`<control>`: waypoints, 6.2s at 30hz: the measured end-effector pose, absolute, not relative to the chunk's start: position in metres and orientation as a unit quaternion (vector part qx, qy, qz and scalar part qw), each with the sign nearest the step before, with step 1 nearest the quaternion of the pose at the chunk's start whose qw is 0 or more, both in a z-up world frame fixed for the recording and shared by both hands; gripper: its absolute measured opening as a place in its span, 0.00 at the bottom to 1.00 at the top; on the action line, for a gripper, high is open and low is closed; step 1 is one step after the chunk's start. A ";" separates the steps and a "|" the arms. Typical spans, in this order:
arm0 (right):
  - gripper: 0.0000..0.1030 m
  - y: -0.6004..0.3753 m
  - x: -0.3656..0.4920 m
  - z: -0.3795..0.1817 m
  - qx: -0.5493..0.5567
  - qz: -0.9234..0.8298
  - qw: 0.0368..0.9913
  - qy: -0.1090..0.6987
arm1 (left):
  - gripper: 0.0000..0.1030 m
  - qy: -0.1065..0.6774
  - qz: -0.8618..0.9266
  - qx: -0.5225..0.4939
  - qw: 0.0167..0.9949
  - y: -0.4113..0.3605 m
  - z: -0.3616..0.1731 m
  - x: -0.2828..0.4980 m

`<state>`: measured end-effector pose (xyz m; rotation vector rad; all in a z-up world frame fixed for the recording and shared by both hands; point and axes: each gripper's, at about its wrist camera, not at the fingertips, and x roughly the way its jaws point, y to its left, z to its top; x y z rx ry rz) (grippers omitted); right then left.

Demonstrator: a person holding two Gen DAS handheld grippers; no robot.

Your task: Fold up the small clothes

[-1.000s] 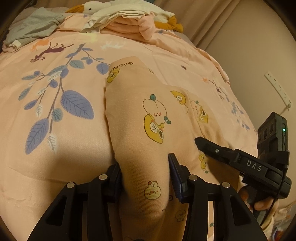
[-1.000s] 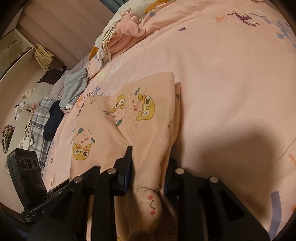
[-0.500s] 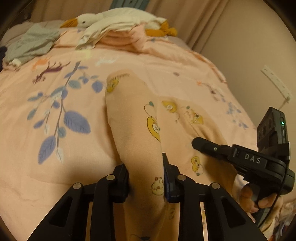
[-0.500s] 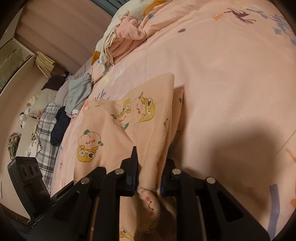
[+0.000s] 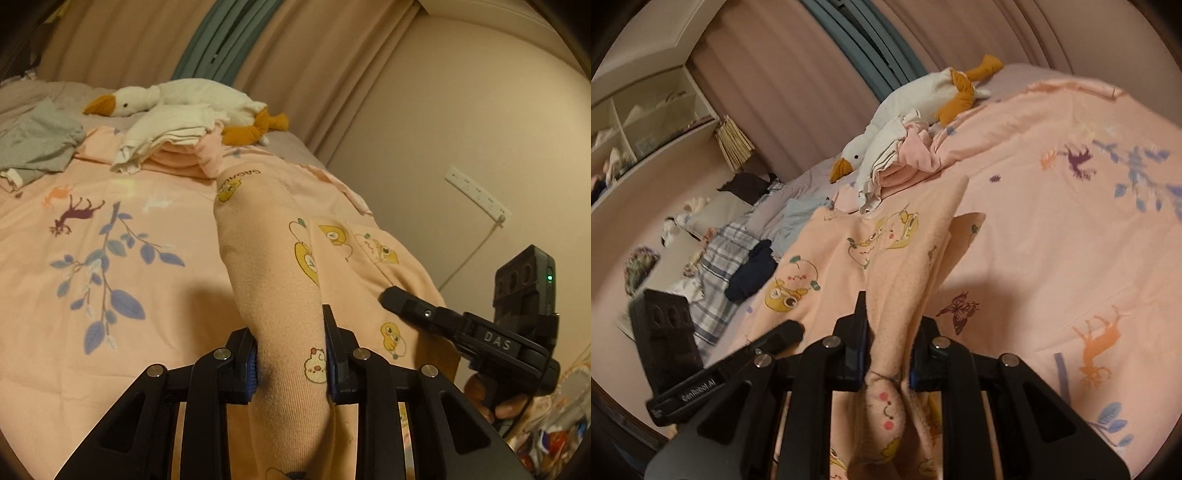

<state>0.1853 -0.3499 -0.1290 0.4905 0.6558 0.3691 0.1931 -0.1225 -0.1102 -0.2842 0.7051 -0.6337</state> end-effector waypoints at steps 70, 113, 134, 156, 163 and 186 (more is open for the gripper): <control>0.17 -0.237 0.212 -0.106 0.172 0.271 0.899 0.296 | 0.26 0.280 -0.195 -0.135 0.930 -0.042 -0.084 0.168; 0.18 -0.197 0.235 -0.122 0.122 0.287 0.897 0.313 | 0.26 0.303 -0.136 -0.131 0.934 -0.029 -0.092 0.178; 0.18 -0.179 0.268 -0.157 0.099 0.273 0.885 0.363 | 0.26 0.320 -0.107 -0.148 0.930 -0.023 -0.128 0.207; 0.18 -0.180 0.279 -0.179 0.100 0.248 0.877 0.399 | 0.26 0.360 -0.099 -0.139 0.917 -0.031 -0.155 0.224; 0.18 -0.180 0.282 -0.191 0.099 0.239 0.872 0.415 | 0.26 0.377 -0.098 -0.141 0.910 -0.033 -0.166 0.231; 0.36 -0.200 0.297 -0.229 0.135 0.215 0.838 0.482 | 0.41 0.429 -0.028 -0.139 0.892 -0.018 -0.193 0.231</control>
